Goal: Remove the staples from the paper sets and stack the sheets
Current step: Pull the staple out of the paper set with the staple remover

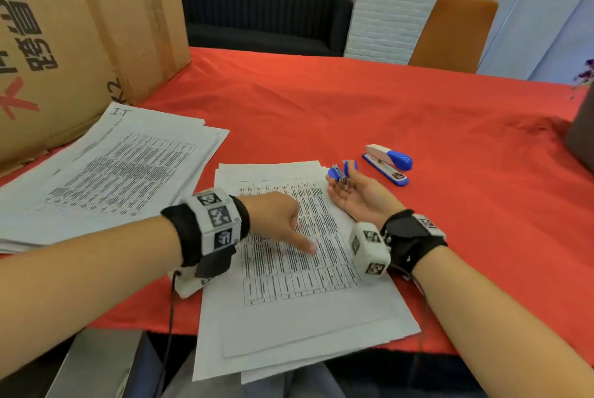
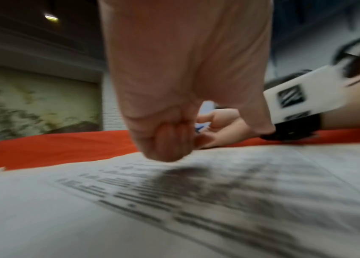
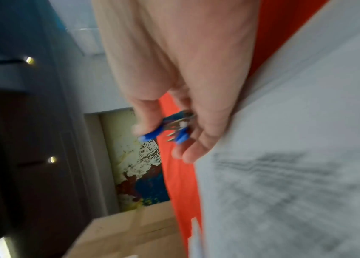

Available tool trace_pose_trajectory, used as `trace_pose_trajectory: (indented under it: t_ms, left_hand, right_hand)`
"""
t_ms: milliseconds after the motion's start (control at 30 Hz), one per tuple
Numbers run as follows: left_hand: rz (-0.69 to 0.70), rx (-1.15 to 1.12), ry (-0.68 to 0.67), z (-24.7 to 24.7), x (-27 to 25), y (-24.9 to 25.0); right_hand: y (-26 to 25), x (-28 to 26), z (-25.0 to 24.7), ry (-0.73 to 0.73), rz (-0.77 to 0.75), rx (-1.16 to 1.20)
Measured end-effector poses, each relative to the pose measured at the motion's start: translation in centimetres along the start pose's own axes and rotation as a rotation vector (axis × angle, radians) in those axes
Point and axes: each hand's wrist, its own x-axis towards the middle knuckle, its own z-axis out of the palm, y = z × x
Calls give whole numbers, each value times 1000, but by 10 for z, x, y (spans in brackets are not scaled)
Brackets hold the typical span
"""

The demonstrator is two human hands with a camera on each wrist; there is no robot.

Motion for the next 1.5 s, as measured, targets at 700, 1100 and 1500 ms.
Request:
trace_pose_trajectory:
  t_ms: [700, 1100, 1500]
  left_hand:
    - [268, 359, -54, 8, 4, 24]
    - [200, -2231, 162, -2, -83, -48]
    - [-444, -1554, -147, 77, -230, -159]
  right_hand:
    - [6, -2, -13, -73, -16, -55]
    - [8, 1, -15, -107, -56, -113]
    - [4, 11, -29, -144, -87, -245]
